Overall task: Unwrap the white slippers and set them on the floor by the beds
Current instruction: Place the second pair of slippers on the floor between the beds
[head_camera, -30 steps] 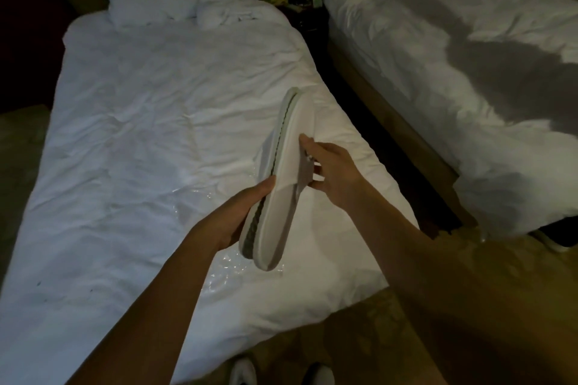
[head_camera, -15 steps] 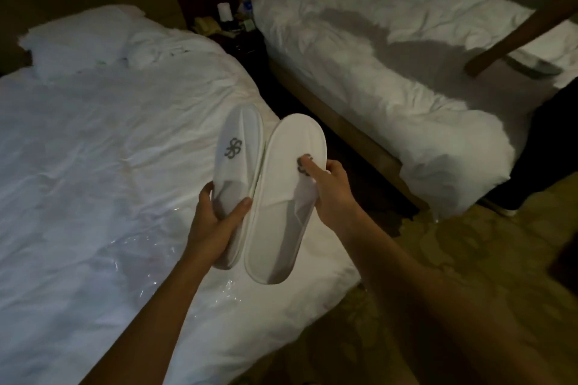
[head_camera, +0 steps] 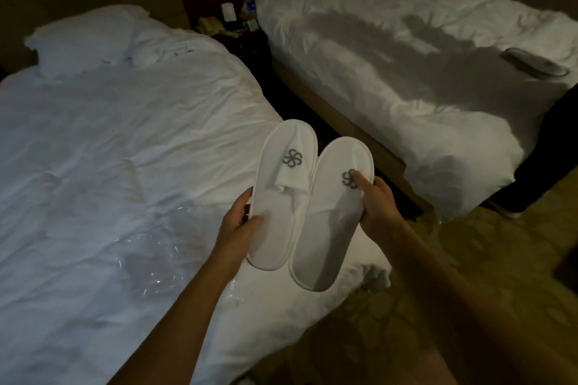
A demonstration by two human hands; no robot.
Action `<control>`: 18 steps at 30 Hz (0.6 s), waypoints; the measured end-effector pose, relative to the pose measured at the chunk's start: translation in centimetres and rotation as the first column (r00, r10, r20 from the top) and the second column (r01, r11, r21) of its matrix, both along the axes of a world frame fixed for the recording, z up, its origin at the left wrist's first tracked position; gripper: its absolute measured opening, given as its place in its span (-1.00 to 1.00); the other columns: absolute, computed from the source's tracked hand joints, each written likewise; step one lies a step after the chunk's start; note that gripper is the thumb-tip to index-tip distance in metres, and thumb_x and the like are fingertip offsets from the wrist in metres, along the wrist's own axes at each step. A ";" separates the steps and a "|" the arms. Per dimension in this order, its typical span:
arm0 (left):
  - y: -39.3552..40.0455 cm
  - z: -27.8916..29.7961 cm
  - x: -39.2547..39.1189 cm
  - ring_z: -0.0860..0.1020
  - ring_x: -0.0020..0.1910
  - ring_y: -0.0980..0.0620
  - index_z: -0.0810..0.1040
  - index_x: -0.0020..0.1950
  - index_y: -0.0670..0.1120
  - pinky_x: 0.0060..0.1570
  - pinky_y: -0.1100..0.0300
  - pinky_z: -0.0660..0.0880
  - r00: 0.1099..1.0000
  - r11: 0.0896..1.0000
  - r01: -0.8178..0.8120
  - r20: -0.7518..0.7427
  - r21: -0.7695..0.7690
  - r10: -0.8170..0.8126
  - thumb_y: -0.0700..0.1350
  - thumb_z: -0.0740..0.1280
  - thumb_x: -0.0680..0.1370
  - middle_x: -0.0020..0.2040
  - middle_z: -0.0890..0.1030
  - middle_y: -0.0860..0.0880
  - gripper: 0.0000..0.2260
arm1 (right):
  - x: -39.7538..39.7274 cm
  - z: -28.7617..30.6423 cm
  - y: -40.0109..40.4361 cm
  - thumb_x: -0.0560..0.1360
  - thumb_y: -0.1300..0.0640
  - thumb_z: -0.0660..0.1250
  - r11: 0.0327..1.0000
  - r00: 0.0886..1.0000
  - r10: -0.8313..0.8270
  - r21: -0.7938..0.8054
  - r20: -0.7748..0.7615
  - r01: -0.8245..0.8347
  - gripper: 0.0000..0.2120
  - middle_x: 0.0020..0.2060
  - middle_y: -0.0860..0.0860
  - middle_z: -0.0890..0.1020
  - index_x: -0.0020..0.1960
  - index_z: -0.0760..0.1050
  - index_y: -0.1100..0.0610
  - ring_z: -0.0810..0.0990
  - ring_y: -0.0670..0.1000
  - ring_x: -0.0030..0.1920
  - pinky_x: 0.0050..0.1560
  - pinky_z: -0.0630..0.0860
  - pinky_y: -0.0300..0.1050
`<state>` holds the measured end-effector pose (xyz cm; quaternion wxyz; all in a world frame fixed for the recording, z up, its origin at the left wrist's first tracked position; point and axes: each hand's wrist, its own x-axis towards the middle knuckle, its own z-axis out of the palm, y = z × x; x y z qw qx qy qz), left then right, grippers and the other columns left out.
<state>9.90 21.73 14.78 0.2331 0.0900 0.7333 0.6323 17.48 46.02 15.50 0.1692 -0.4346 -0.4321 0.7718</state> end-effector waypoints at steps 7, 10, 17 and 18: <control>1.6 -1.1 0.4 0.66 0.07 0.03 0.59 0.18 0.17 -0.06 0.18 0.58 0.995 0.995 0.012 0.100 0.096 -0.022 -0.25 0.31 0.49 0.10 0.70 0.04 -0.61 | 1.5 -0.8 1.6 0.51 0.05 0.41 0.998 0.999 -0.041 -0.039 -0.021 0.040 -0.58 0.11 0.12 0.61 0.30 0.46 0.18 0.62 0.12 0.03 -0.19 0.63 -0.01; 2.6 -1.6 0.7 0.66 0.07 -0.03 0.60 0.14 0.10 -0.07 0.16 0.56 0.988 0.993 -0.042 0.151 0.115 0.024 -0.27 0.33 0.53 0.08 0.71 -0.01 -0.69 | 2.1 -0.9 2.5 0.52 0.04 0.40 0.997 0.998 -0.055 -0.052 -0.013 0.054 -0.57 0.14 0.13 0.60 0.32 0.44 0.17 0.61 0.13 0.07 -0.07 0.63 0.05; 6.5 -1.9 0.4 0.57 0.24 -0.06 0.49 0.40 0.03 0.19 0.05 0.50 0.967 0.971 -0.008 0.248 0.240 -0.053 -0.25 0.29 0.57 0.26 0.63 -0.03 -0.59 | 2.3 -1.5 5.0 0.54 0.02 0.37 0.988 0.990 -0.140 -0.068 -0.021 0.138 -0.60 0.10 0.11 0.63 0.31 0.45 0.17 0.64 0.13 0.05 -0.05 0.64 0.08; 7.1 -1.9 0.2 0.55 0.28 -0.07 0.46 0.43 0.02 0.27 0.02 0.46 0.962 0.967 0.020 0.259 0.255 -0.088 -0.27 0.26 0.58 0.29 0.61 -0.04 -0.56 | 2.2 -1.5 5.4 0.54 0.02 0.36 0.986 0.988 -0.150 -0.078 -0.019 0.148 -0.60 0.11 0.11 0.63 0.32 0.45 0.16 0.64 0.14 0.07 0.05 0.62 0.14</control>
